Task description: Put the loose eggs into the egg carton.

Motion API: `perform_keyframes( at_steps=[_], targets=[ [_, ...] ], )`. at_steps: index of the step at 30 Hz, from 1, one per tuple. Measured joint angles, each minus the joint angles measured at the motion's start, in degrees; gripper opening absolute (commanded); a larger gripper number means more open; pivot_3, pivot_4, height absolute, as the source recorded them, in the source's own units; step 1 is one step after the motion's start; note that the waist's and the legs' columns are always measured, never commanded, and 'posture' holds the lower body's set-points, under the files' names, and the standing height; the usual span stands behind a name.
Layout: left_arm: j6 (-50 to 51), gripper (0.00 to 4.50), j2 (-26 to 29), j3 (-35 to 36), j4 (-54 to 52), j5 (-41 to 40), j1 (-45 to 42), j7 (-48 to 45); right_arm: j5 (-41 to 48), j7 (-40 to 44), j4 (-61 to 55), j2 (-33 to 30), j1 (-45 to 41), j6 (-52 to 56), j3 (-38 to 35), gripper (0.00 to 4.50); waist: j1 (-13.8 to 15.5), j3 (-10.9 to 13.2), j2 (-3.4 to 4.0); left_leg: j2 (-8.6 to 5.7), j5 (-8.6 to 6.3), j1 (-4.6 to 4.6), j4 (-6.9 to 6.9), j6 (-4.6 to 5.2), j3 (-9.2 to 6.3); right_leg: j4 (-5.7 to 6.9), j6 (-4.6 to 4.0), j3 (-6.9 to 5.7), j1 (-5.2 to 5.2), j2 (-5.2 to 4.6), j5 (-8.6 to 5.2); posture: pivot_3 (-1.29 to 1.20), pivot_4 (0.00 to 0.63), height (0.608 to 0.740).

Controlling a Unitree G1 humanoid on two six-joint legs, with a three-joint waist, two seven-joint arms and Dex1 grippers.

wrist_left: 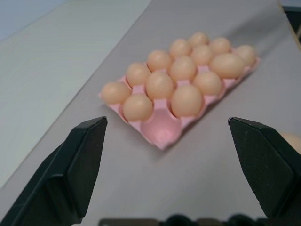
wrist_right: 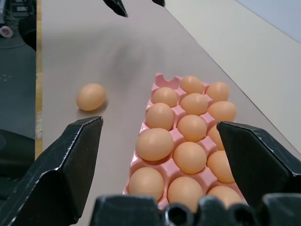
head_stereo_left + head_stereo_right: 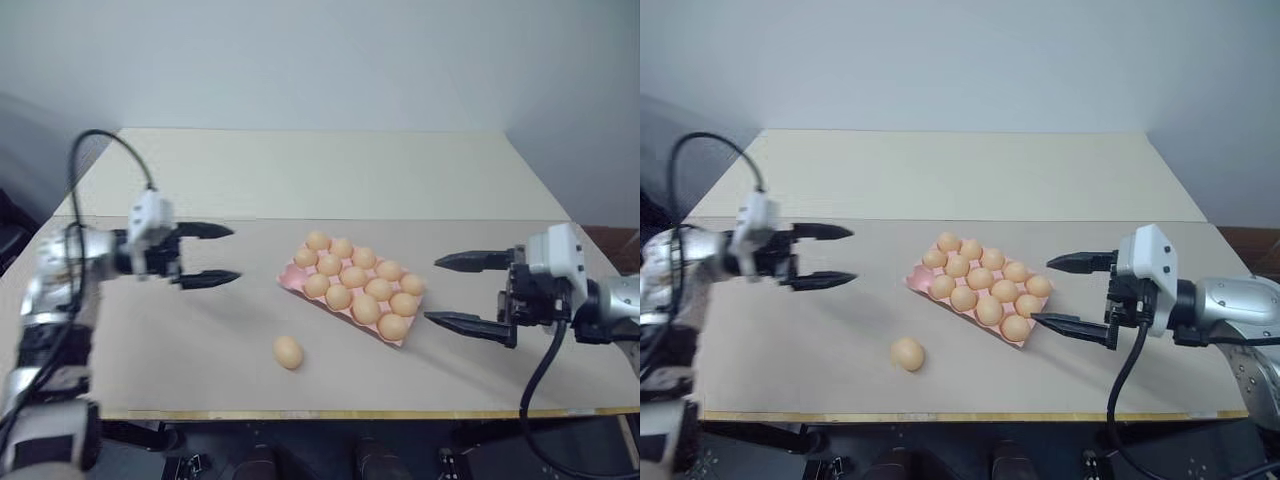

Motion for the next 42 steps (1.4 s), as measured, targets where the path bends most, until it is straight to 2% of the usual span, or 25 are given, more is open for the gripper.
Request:
perform_keyframes(
  at_steps=[5, 8, 12, 16, 25, 28, 33, 36, 42],
  targets=[
    [4.7, 4.48, 8.6, 6.9, -6.8, -8.4, 11.2, -4.2, 0.1, 4.1, 1.4, -1.3, 0.4, 0.0, -0.2, 4.50, 0.7, 0.0, 0.00, 0.04, 0.00, -0.02, 0.00, 0.00, 0.02, -0.04, -0.01, -0.08, 0.00, -0.03, -0.01, 0.00, 0.150, 0.740],
    [4.8, 4.48, 14.0, 11.0, -10.6, -13.2, 21.3, -4.5, 0.4, 8.5, 1.5, -3.4, 3.3, 0.0, -2.0, 4.50, 0.7, 0.0, 0.02, 0.08, -0.01, -0.01, -0.04, -0.01, 0.06, -0.06, -0.05, -0.07, -0.05, -0.02, -0.04, 0.00, 0.150, 0.740],
    [4.9, 4.48, 14.6, 14.3, -12.7, -15.1, 25.5, -4.6, 1.0, 10.6, 1.6, -3.8, 4.0, 0.0, -3.2, 4.50, 1.1, 0.0, 0.02, 0.09, 0.00, 0.12, -0.04, -0.01, 0.08, 0.01, -0.05, -0.07, 0.02, 0.00, -0.06, 0.00, 0.150, 0.740],
    [6.4, 4.48, 14.5, 15.8, -14.7, -15.3, 26.0, -4.1, 1.2, 11.1, 1.6, -3.8, 4.0, 0.0, -3.2, 4.50, 1.3, 0.0, 0.02, 0.09, 0.00, 0.09, -0.04, -0.01, 0.09, 0.01, -0.07, -0.07, -0.01, 0.01, -0.09, 0.00, 0.150, 0.740],
    [7.2, 4.48, 13.1, 15.4, -17.3, -15.5, 25.8, -3.2, 1.2, 11.1, 1.6, -3.8, 3.9, 0.0, -3.2, 4.50, 1.3, 0.0, 0.02, 0.09, -0.01, 0.05, -0.05, -0.01, 0.09, 0.00, -0.09, -0.07, -0.04, 0.01, -0.08, 0.00, 0.150, 0.740],
    [6.9, 4.48, 10.8, 10.6, -18.6, -14.7, 21.8, -2.9, 1.2, 11.0, 1.6, -3.8, 3.5, 0.0, -3.2, 4.50, 1.7, 0.0, 0.05, 0.06, 0.00, 0.09, -0.04, -0.01, 0.08, 0.01, -0.09, -0.07, 0.02, 0.00, -0.08, 0.00, 0.150, 0.740],
    [3.6, 4.48, 0.6, -6.3, -20.3, -7.8, 12.4, -2.3, 1.2, 10.5, 1.4, -3.7, 1.6, 0.0, -2.5, 4.50, 2.1, 0.0, 0.03, 0.04, 0.00, 0.00, 0.00, -0.01, 0.06, -0.05, -0.08, -0.07, 0.03, 0.02, -0.05, 0.00, 0.150, 0.740],
    [-0.3, 4.48, -4.6, -14.2, -17.2, -2.8, 6.8, -3.5, 1.3, 10.1, 1.4, -3.7, 1.7, 0.0, -2.4, 4.50, 1.8, 0.0, 0.02, 0.02, 0.00, -0.07, 0.00, -0.01, 0.04, -0.07, -0.09, -0.06, -0.02, 0.02, -0.04, 0.00, 0.150, 0.740],
    [-9.5, 4.48, -9.1, -23.8, -7.7, 2.9, 0.1, -4.4, 2.2, 9.1, 0.3, -3.7, 2.6, 0.1, -3.1, 4.50, 1.3, 0.0, 0.03, 0.00, 0.00, 0.01, 0.00, 0.00, 0.04, -0.01, -0.09, 0.01, 0.01, 0.03, -0.04, 0.00, 0.150, 0.740]
  ],
)
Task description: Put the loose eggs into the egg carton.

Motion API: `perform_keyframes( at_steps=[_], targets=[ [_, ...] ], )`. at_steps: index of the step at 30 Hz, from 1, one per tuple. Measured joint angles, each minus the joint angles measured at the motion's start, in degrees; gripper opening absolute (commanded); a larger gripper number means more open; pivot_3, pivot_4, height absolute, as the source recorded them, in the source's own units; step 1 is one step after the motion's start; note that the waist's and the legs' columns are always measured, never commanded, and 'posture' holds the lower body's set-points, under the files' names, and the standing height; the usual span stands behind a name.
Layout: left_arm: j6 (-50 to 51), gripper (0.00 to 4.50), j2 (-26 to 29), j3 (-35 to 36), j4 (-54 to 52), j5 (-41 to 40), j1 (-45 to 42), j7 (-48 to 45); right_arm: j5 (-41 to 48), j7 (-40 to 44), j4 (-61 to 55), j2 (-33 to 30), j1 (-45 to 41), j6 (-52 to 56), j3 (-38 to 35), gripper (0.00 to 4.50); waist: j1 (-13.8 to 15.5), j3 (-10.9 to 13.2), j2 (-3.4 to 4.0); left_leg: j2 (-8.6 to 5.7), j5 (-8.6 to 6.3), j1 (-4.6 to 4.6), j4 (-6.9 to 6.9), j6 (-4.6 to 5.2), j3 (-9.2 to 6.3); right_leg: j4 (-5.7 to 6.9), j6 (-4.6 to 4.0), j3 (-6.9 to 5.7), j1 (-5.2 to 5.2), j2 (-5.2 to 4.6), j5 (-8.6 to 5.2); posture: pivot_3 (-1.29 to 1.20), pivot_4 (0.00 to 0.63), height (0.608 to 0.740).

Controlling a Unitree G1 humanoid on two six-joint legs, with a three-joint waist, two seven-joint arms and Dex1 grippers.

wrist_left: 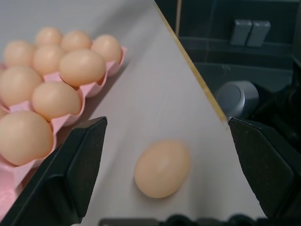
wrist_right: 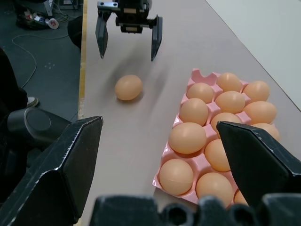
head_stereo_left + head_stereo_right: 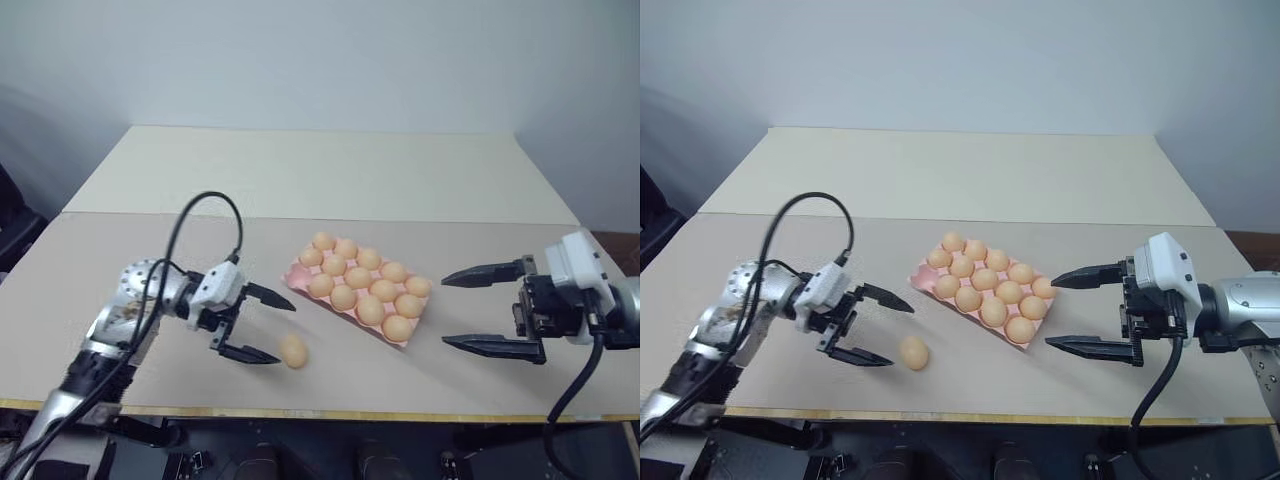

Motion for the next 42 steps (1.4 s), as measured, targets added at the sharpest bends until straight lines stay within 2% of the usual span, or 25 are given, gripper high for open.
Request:
perform_keyframes(
  at_steps=[5, 10, 13, 18, 19, 25, 31, 37, 42],
  targets=[
    [-8.6, 4.48, 0.0, -10.1, 6.7, 2.4, -3.5, -0.1, 0.2, -0.9, -1.5, 0.0, 1.7, 0.1, -1.6, 4.50, 0.1, 0.0, -0.01, -0.01, 0.00, -0.04, 0.00, 0.00, -0.01, -0.04, 0.02, 0.01, -0.01, -0.01, 0.00, 0.00, 0.150, 0.740],
    [-14.5, 4.48, -1.8, -12.5, 12.1, 4.9, -6.0, -0.2, 0.3, -1.7, -2.5, 0.0, 2.6, 0.2, -2.2, 4.50, 0.2, 0.0, 0.00, -0.01, 0.00, -0.01, 0.01, 0.00, -0.01, -0.02, 0.02, 0.01, 0.01, 0.00, 0.00, 0.00, 0.150, 0.740],
    [-16.4, 3.86, -4.2, -12.7, 14.9, 7.4, -6.0, -0.2, 0.7, -2.2, -2.9, 0.0, 2.7, 0.3, -2.3, 4.50, 0.2, 0.0, 0.00, -0.02, 0.00, -0.02, 0.01, 0.00, -0.01, -0.03, 0.02, 0.00, 0.02, -0.01, 0.00, 0.00, 0.150, 0.740],
    [-17.4, 2.23, -4.9, -12.7, 16.2, 8.6, -6.1, -0.2, 1.3, -3.1, -3.0, 0.0, 2.7, 0.3, -2.3, 4.50, 0.2, 0.0, 0.00, -0.02, 0.00, -0.03, 0.01, 0.00, -0.02, -0.02, 0.03, 0.01, 0.01, -0.01, 0.00, 0.00, 0.150, 0.740],
    [-17.4, 2.01, -5.0, -12.3, 16.2, 8.8, -6.1, -0.2, 1.3, -3.1, -3.0, 0.0, 2.7, 0.3, -2.3, 4.50, 0.2, 0.0, 0.00, -0.02, 0.00, -0.03, 0.01, 0.00, -0.02, -0.02, 0.03, 0.01, 0.01, -0.01, 0.00, 0.00, 0.150, 0.740],
    [-14.3, 2.01, -4.2, -10.1, 15.3, 5.6, -6.1, -0.2, 1.3, -3.4, -3.0, 0.1, 2.6, 0.3, -2.3, 4.50, 0.1, 0.0, 0.00, -0.01, 0.00, -0.03, 0.01, 0.00, -0.02, -0.01, 0.03, 0.01, 0.00, -0.01, 0.00, 0.00, 0.150, 0.740],
    [-3.0, 2.01, -6.6, 1.0, 15.0, 1.3, -9.0, 8.7, 1.3, -4.4, -3.0, 0.6, 2.6, 0.3, -2.3, 4.50, 0.3, 0.0, 0.00, -0.03, 0.00, -0.01, 0.04, 0.00, -0.05, 0.01, 0.06, -0.02, 0.04, -0.01, -0.01, 0.00, 0.150, 0.740],
    [-0.4, 2.01, -12.0, 3.5, 18.3, 6.8, -10.7, 22.6, 1.2, -4.8, -3.2, 0.9, 2.6, 0.3, -2.3, 4.50, 0.4, 0.0, -0.01, -0.04, 0.00, -0.03, 0.04, 0.00, -0.06, -0.04, 0.07, -0.01, 0.04, -0.01, 0.02, 0.00, 0.150, 0.740],
    [-0.6, 2.01, -14.2, 3.4, 22.4, 11.5, -12.5, 26.4, 1.2, -5.1, -3.2, 1.0, 2.5, 0.3, -2.2, 4.50, 0.2, 0.0, -0.01, -0.05, 0.00, -0.03, 0.04, 0.00, -0.05, -0.02, 0.07, -0.01, 0.03, -0.01, 0.02, 0.00, 0.150, 0.740]
  ],
)
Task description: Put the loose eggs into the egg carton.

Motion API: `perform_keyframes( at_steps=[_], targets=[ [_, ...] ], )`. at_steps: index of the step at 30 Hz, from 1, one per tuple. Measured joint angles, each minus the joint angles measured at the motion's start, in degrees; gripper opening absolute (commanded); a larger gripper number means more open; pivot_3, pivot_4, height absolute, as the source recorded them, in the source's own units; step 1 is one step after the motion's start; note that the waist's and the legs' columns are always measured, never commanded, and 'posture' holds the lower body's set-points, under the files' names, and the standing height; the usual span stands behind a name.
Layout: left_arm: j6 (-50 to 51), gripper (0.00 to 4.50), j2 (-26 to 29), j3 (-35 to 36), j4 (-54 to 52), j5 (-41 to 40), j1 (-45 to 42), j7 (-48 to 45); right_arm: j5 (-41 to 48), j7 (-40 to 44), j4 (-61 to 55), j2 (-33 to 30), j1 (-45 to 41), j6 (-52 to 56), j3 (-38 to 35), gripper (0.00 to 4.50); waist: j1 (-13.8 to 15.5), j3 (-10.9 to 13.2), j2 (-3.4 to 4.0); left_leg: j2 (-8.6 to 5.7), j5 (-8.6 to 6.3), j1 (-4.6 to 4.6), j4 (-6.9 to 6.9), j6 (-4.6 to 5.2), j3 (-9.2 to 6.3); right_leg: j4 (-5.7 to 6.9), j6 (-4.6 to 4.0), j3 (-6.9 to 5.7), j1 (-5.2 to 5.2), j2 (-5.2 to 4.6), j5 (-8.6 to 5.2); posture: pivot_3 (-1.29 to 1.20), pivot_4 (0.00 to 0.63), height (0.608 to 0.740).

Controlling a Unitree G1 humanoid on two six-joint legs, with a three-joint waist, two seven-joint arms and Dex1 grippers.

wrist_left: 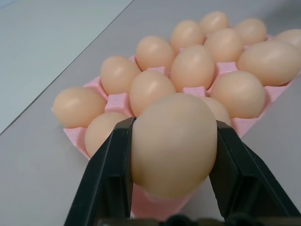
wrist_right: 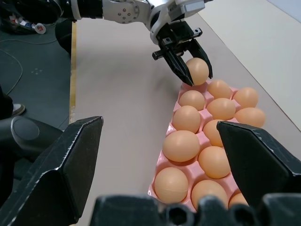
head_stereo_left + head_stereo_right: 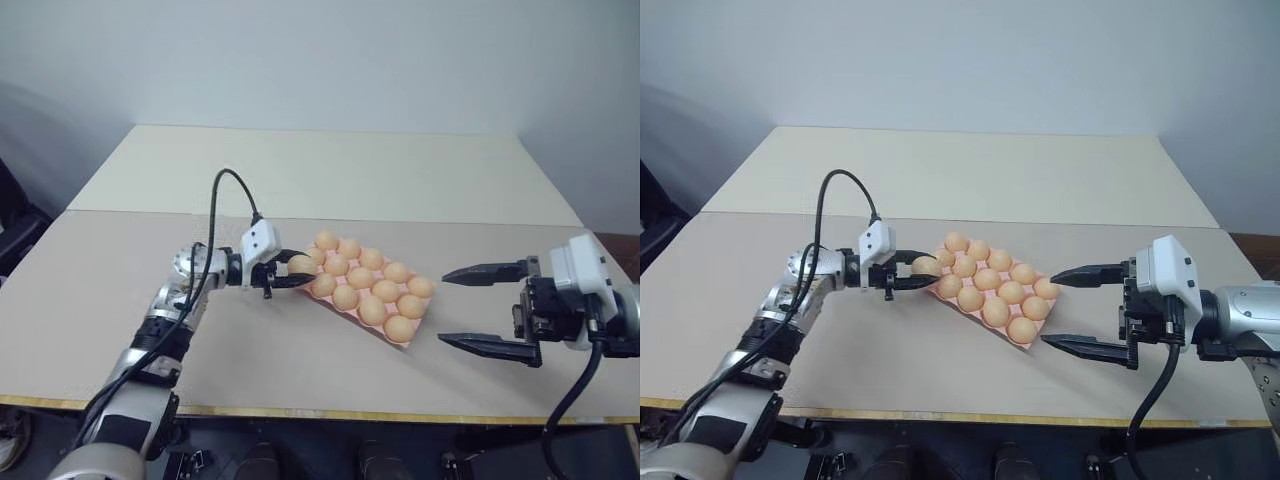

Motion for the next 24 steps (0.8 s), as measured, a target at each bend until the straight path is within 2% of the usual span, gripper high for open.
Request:
perform_keyframes(
  at_steps=[3, 6, 11, 18, 24],
  targets=[
    [-0.5, 2.01, -0.3, 0.1, 1.2, 1.3, -1.0, 0.5, 0.0, -0.5, -0.1, 0.0, 0.0, 0.0, 0.0, 4.50, 0.0, 0.0, 0.00, 0.00, 0.00, 0.00, 0.00, 0.00, 0.00, 0.00, 0.00, 0.00, 0.00, 0.00, 0.00, 0.00, 0.150, 0.740],
    [0.0, 2.81, -0.8, 0.3, 1.6, 1.3, -1.0, 0.6, 0.0, -0.6, -0.2, 0.0, 0.0, 0.0, 0.0, 4.50, 0.1, 0.0, 0.00, 0.00, 0.00, -0.01, 0.00, 0.00, 0.00, 0.00, 0.00, 0.00, 0.00, 0.00, 0.00, 0.00, 0.150, 0.740],
    [3.1, 4.48, 0.0, 1.7, 0.8, -0.3, -1.0, -2.1, 0.0, -0.7, -0.2, 0.0, 0.1, 0.0, 0.0, 4.50, 0.0, 0.0, 0.00, 0.00, 0.00, -0.01, 0.00, 0.00, 0.00, 0.01, 0.00, 0.00, -0.01, 0.00, 0.00, 0.00, 0.150, 0.740],
    [4.2, 4.48, 5.1, 5.3, -4.0, -4.1, -0.5, -7.4, 0.0, -0.9, -0.1, 0.1, -0.6, 0.0, 0.6, 4.50, -0.2, 0.0, 0.00, 0.01, 0.00, 0.00, 0.00, 0.00, 0.00, 0.02, 0.00, 0.00, -0.02, 0.00, 0.00, 0.00, 0.150, 0.740],
    [8.3, 4.48, 17.6, 12.1, -10.0, -9.8, 4.3, -14.8, -0.6, -0.9, 1.5, 0.8, -2.1, -0.2, 1.7, 4.50, -1.1, 0.0, 0.01, 0.02, 0.00, 0.02, -0.01, 0.00, 0.00, 0.03, 0.00, 0.00, -0.03, 0.00, -0.01, 0.00, 0.150, 0.740]
  ],
)
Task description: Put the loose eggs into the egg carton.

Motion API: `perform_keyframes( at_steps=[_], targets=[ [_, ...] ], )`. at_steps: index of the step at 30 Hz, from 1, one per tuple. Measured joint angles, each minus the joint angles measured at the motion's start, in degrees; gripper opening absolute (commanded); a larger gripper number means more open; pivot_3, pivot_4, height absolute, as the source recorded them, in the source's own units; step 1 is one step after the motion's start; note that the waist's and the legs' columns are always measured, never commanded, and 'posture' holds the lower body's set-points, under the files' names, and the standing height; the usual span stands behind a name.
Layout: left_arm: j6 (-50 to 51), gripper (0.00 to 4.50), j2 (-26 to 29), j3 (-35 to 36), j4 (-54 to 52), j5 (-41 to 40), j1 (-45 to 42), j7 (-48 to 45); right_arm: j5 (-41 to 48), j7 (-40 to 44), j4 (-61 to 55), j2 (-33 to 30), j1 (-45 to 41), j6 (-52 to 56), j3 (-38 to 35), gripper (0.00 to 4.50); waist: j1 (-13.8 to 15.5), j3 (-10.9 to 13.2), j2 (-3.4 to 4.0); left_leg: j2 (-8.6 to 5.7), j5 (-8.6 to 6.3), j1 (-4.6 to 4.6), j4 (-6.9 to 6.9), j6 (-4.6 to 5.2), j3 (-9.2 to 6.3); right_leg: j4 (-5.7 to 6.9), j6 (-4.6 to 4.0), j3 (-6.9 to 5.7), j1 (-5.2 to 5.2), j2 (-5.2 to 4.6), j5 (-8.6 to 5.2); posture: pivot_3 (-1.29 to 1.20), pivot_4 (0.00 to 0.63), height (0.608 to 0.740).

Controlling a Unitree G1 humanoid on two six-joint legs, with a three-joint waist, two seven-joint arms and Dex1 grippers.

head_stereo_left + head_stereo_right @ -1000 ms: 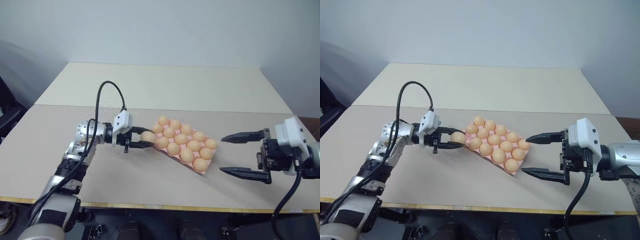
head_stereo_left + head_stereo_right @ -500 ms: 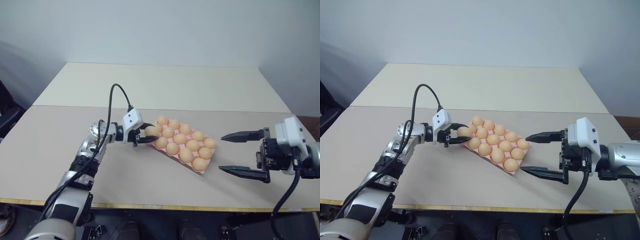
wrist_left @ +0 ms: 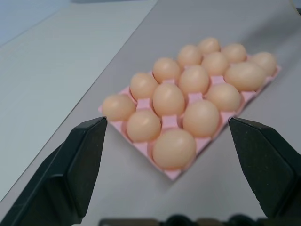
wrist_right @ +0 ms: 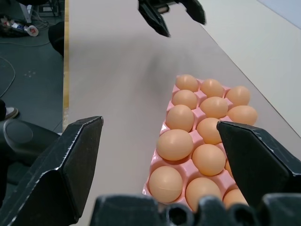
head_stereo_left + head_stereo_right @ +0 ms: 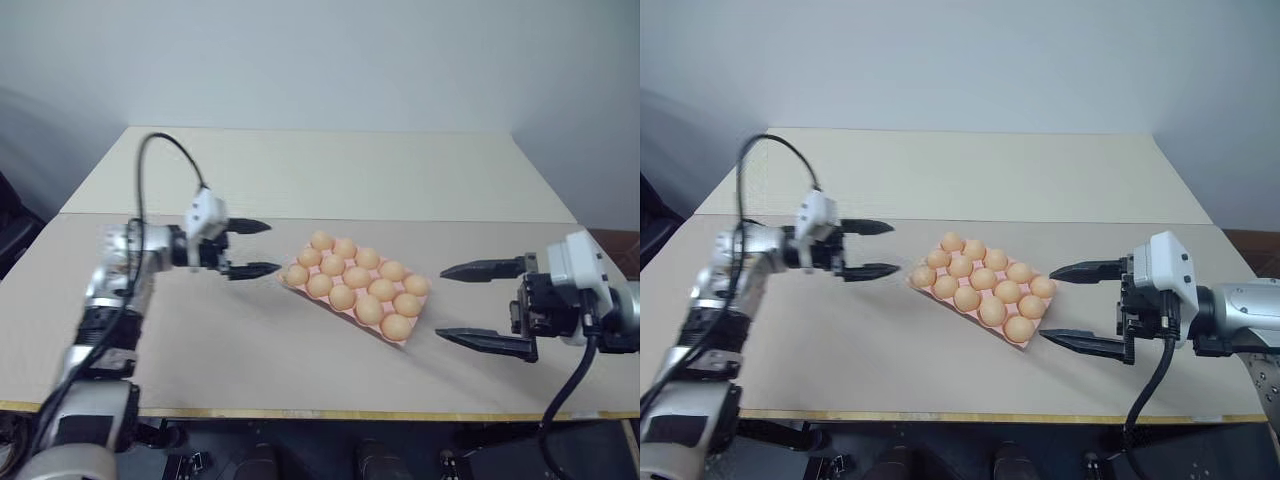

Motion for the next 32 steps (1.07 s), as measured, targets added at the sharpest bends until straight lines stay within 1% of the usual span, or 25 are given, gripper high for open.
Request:
perform_keyframes(
  at_steps=[2, 5, 6, 8, 9, 12, 15, 18, 32],
  targets=[
    [2.5, 4.48, 4.5, 2.7, -3.7, -2.2, 4.5, -1.9, -0.4, 0.0, 0.7, 0.6, -0.2, -0.1, 0.5, 4.50, -0.3, 0.0, 0.00, 0.02, 0.00, -0.01, -0.01, 0.00, 0.01, -0.02, 0.00, 0.00, -0.01, 0.00, 0.00, 0.00, 0.150, 0.740],
    [5.9, 4.48, 9.7, 7.5, -9.1, -5.1, 11.1, -3.2, -0.7, 0.2, 1.6, 0.9, 0.1, -0.2, 1.2, 4.50, -0.4, 0.0, 0.00, 0.05, 0.00, -0.01, -0.01, 0.00, 0.02, -0.01, 0.00, -0.01, -0.01, 0.00, 0.00, 0.00, 0.150, 0.740],
    [7.4, 4.48, 11.6, 10.5, -12.3, -6.8, 14.8, -3.3, -0.8, 0.3, 1.9, 1.2, 0.1, -0.3, 1.4, 4.50, -0.4, 0.0, 0.00, 0.05, 0.00, -0.01, -0.01, 0.00, 0.03, -0.02, 0.00, -0.01, -0.02, -0.01, 0.00, 0.00, 0.150, 0.740],
    [9.5, 4.48, 13.5, 14.1, -15.8, -8.7, 19.4, -3.3, -1.2, 0.5, 2.6, 1.2, -0.1, -0.4, 1.6, 4.50, -0.3, 0.0, 0.00, 0.06, 0.00, 0.02, -0.02, -0.01, 0.04, -0.01, 0.00, -0.01, -0.01, -0.01, -0.01, 0.00, 0.150, 0.740],
    [11.2, 4.48, 14.3, 17.5, -19.3, -10.0, 23.7, -3.0, -1.7, 0.5, 3.1, 1.2, -0.4, -0.4, 1.7, 4.50, -0.4, 0.0, 0.01, 0.07, 0.00, 0.02, -0.02, -0.01, 0.05, -0.02, 0.00, 0.00, -0.01, -0.01, -0.01, 0.00, 0.150, 0.740],
    [14.8, 4.48, 14.5, 24.2, -25.8, -12.7, 32.1, -1.6, -2.4, 0.6, 4.5, 1.2, -1.0, -0.5, 1.9, 4.50, -0.2, 0.0, 0.01, 0.09, 0.00, 0.03, -0.03, -0.01, 0.06, 0.00, -0.01, -0.02, -0.02, -0.01, -0.01, 0.00, 0.150, 0.740],
    [17.6, 4.48, 14.3, 29.0, -31.0, -14.7, 37.6, 0.5, -2.9, 0.6, 5.3, 1.2, -1.2, -0.5, 2.0, 4.50, 0.0, 0.0, 0.01, 0.09, -0.01, 0.07, -0.03, -0.01, 0.06, 0.00, -0.03, -0.02, 0.00, -0.01, -0.03, 0.00, 0.150, 0.740],
    [19.0, 4.48, 14.1, 31.2, -34.0, -16.1, 39.5, 2.6, -3.0, 0.8, 5.4, 1.2, -1.3, -0.5, 2.0, 4.50, 0.2, 0.0, 0.01, 0.09, -0.01, 0.07, -0.03, -0.01, 0.07, -0.01, -0.03, -0.02, 0.00, -0.01, -0.02, 0.00, 0.150, 0.740],
    [20.2, 4.48, 13.9, 31.2, -37.1, -18.4, 40.9, 7.1, -3.9, 1.4, 5.9, 1.2, -3.1, -0.5, 3.0, 4.50, -0.3, 0.0, 0.01, 0.08, -0.01, 0.07, -0.06, -0.01, 0.09, -0.04, -0.03, 0.00, -0.01, -0.01, -0.02, 0.00, 0.150, 0.740]
  ],
)
